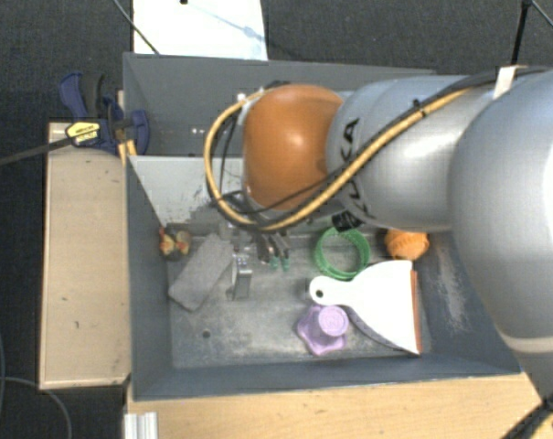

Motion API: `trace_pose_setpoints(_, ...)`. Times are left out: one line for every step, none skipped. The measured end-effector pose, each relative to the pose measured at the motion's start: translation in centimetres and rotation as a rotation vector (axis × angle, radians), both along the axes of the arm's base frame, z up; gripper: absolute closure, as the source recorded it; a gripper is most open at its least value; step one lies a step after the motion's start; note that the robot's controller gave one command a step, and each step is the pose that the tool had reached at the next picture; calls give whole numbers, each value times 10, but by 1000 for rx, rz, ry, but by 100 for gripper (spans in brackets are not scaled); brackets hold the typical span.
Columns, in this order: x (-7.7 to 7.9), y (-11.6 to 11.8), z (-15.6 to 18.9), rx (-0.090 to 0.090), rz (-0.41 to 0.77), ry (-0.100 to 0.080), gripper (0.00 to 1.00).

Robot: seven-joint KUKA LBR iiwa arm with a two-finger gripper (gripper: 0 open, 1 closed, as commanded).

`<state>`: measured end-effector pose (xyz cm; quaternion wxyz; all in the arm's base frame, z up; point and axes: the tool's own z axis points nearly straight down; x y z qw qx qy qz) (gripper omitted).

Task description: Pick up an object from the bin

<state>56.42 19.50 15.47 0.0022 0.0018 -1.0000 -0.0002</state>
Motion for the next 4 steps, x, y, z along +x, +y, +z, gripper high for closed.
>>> trace_pose_setpoints(2, -1, 5, 1, -4, -7, 0)
trace_pose_setpoints(-28, -21, 11, 2, 76, -6, 0)
trace_pose_setpoints(-54, -75, 19, 1, 206, -5, 0)
trace_pose_setpoints(-5, -60, 22, 0, 98, -7, 0)
